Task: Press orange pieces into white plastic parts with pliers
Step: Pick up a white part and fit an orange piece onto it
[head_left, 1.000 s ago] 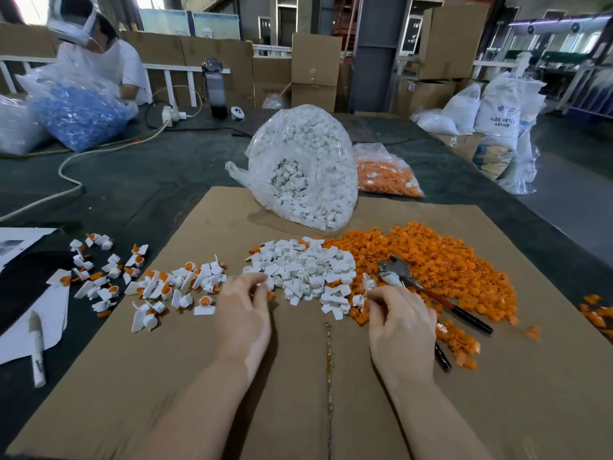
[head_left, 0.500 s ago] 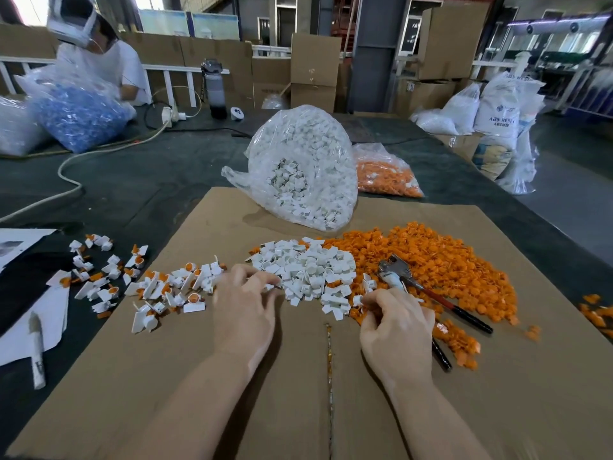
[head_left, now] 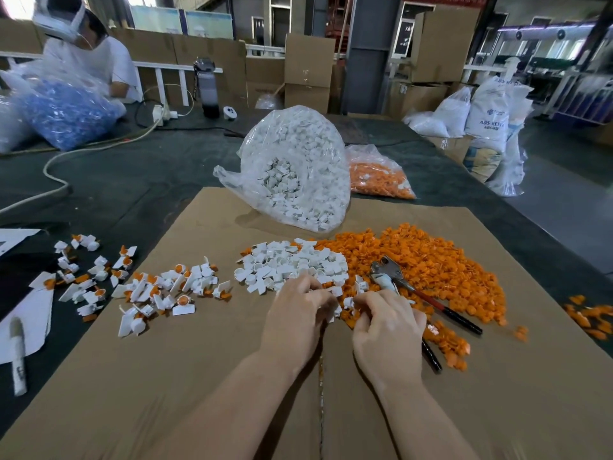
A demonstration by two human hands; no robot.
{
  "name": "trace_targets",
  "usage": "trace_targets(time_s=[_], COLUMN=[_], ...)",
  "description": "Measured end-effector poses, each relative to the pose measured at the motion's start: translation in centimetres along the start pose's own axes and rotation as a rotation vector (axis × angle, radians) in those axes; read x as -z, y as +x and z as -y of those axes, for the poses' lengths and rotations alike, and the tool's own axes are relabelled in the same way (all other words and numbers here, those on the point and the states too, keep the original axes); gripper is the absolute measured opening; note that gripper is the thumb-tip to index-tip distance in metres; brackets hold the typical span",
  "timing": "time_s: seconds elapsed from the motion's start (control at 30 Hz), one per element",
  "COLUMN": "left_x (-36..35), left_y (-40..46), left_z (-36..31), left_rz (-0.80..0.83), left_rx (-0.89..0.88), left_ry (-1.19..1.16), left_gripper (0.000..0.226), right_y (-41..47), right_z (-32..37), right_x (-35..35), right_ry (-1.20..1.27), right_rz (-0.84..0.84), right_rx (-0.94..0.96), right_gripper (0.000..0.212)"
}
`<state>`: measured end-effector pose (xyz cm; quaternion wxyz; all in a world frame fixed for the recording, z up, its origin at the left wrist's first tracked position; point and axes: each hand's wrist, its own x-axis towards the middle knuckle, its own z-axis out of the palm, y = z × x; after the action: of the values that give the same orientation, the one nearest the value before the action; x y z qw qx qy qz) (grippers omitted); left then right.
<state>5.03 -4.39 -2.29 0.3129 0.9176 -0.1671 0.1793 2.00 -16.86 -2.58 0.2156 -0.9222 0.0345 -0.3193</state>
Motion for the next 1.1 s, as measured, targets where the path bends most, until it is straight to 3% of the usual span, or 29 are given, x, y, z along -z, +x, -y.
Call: trace_targets(time_s=[0.37, 1.1], left_x=[1.3, 1.7], left_y=[-0.7, -1.3], left_z=[0.0, 0.5], left_rz=[-0.106, -0.021], left_rx=[0.105, 0.223], left_ry=[-0.176, -0.271], left_gripper=[0.012, 0.016], right_y=[-0.1, -0.1], right_z=[0.0, -0.1], right_x=[0.1, -0.1], right_ry=[-0.019, -0.089], right_rz=[0.018, 0.086], right_rx=[0.120, 0.156], right_gripper=[0.024, 0.019])
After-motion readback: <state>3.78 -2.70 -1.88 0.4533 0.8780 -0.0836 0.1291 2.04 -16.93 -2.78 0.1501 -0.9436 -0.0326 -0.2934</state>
